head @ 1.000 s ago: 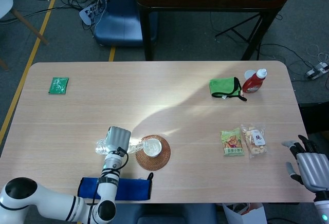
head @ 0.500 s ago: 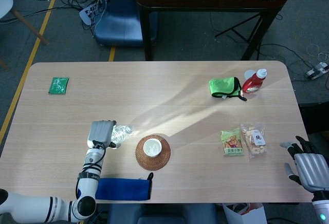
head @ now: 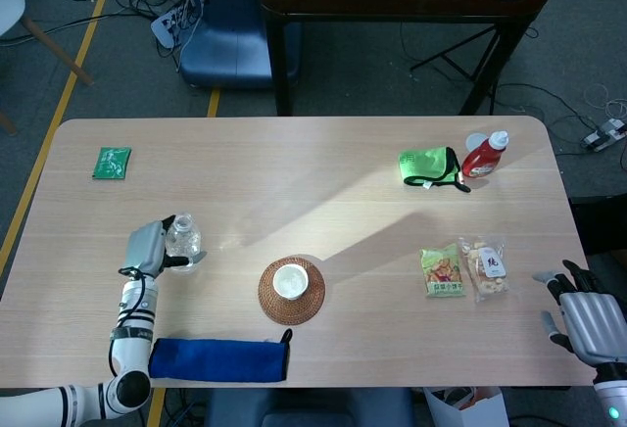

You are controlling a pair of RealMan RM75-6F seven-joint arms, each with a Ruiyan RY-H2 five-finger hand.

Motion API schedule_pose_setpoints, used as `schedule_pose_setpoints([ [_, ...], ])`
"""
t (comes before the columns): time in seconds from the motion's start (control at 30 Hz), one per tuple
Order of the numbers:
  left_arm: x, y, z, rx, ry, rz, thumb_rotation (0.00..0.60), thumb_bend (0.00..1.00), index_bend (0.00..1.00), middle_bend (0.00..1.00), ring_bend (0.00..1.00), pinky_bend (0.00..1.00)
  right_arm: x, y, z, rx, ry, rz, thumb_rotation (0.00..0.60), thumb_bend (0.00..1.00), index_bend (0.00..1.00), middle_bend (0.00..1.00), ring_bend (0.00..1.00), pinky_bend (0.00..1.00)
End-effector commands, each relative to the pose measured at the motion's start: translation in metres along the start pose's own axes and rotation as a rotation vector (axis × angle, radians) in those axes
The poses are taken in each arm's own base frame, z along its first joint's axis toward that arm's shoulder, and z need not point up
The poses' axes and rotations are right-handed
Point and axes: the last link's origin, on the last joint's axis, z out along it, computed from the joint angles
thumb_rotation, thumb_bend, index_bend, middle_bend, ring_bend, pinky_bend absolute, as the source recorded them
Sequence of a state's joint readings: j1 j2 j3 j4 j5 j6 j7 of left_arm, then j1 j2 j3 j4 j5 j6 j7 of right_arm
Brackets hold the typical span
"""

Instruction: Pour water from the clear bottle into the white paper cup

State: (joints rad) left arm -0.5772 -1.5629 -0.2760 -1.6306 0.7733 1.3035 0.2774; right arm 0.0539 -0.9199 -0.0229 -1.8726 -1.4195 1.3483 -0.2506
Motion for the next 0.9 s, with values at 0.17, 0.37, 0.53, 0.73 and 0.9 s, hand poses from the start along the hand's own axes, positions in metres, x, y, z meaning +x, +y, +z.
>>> schedule_pose_setpoints([
  [0.17,-0.006,-0.04,-0.001,0.001,0.055,-0.127,0.6,0.04,0.71,0.78,0.47,0.51,0.001,0.001,0.0,-0.002,0.002,0.001,0.6,0.45,0.27,0.27,0.08,0.16],
  [0.37,-0.006,-0.058,0.004,0.002,0.105,-0.198,0.6,0.04,0.71,0.78,0.47,0.46,0.001,0.001,0.0,-0.002,-0.003,0.001,0.6,0.45,0.27,0.27,0.08,0.16],
  [0.53,-0.009,-0.069,0.006,0.017,0.11,-0.198,0.6,0.04,0.71,0.78,0.47,0.45,0.0,0.001,0.0,-0.004,-0.005,0.0,0.6,0.45,0.27,0.27,0.08,0.16],
  [0.73,-0.012,-0.078,0.006,0.014,0.116,-0.159,0.6,0.04,0.71,0.78,0.47,0.45,0.0,0.001,0.0,-0.006,-0.005,-0.001,0.6,0.45,0.27,0.27,0.08,0.16],
  [0.9,-0.012,-0.081,0.007,-0.007,0.155,-0.172,0.6,0.04,0.69,0.76,0.46,0.45,0.0,0.001,0.0,-0.004,-0.006,-0.001,0.6,0.45,0.27,0.27,0.08,0.16],
])
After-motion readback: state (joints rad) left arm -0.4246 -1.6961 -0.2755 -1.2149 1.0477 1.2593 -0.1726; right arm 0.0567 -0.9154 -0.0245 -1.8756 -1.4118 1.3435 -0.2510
